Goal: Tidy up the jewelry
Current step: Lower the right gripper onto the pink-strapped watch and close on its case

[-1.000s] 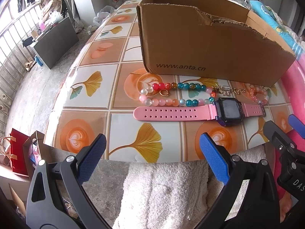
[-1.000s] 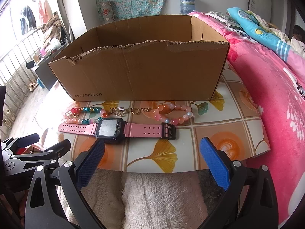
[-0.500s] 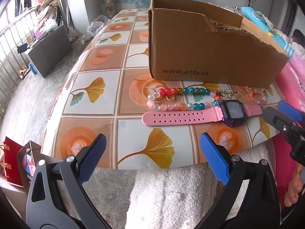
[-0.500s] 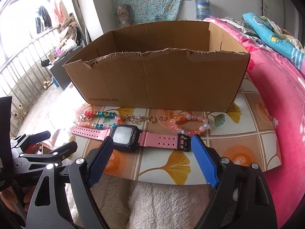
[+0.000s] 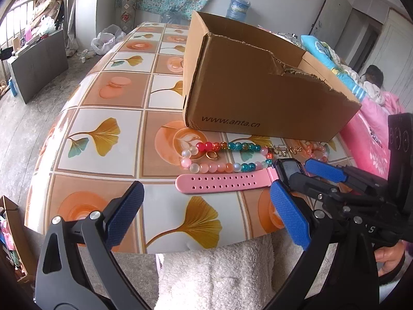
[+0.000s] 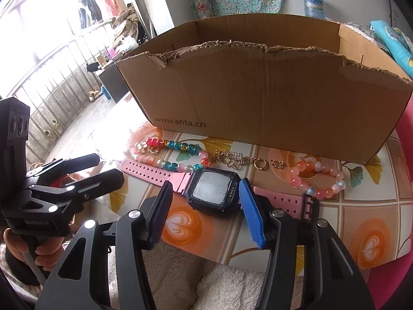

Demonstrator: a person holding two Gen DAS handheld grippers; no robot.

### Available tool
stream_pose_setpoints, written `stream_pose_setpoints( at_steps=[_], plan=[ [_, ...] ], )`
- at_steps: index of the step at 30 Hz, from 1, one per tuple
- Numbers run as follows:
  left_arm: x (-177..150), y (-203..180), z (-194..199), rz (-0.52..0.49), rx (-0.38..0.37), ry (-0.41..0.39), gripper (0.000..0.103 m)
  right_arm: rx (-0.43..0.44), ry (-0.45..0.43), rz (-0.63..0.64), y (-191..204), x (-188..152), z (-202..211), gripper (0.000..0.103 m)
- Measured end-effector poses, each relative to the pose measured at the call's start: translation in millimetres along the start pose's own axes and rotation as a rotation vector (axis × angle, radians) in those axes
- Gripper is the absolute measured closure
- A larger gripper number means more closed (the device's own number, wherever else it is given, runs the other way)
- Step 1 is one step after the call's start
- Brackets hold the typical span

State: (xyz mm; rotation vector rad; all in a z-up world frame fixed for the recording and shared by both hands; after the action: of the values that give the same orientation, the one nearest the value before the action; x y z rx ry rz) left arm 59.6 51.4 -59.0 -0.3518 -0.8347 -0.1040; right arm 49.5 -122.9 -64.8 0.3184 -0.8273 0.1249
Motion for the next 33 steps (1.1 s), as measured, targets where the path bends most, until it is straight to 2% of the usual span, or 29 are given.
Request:
stream_pose_setpoints(
  at_steps=[3,5,10,12,16,23,26,33],
  plan=[
    [2,6,-9,0.044,-0.019,0.016,0.012,-0.01,-0.009,0.035,3,0,-3,0.051],
    [1,9,-16,0.064,-0.026,0.05,0.028,-0.018,-0.012,0.051,4,0,-4,0.052],
    [2,3,-23,0.029,-0.025,0.056,0.031,-0.018,-0.019,0.059,3,-1,-6,0.053],
    [1,-2,-23,0.025,-0.054,0.066,0.034,-0.011,-0.018,0.054,3,0,-6,0.053],
    [-2,-5,-21,0.041,-0.079,0.073,0.035,0.018,-0.009,0.006,-6,-1,-5,0.053],
    [0,5,-17,0.176,-0.171,0.078,0.035,0.052,-0.004,-0.045,-13,-2,-6,0.053],
    [0,7,-17,0.223,-0.185,0.076,0.034,0.059,-0.006,-0.052,-16,-2,-3,0.052],
    [-3,7,-14,0.261,-0.209,0.087,0.034,0.073,0.0,-0.08,-19,-3,2,0.053]
  ],
)
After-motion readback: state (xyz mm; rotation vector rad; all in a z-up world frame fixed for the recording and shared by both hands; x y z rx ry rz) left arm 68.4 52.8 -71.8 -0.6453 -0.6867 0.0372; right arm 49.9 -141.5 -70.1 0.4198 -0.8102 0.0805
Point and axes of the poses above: each gripper's, at about its wrist camera, not at the fingertips, and z roughly against the way its jaws point, y to its left, x to its top, the point moved 5 cm from there along -z, roughly the way its jaws point, and after that the axes turned 10 degrees about -y, right-handed, at the moved point
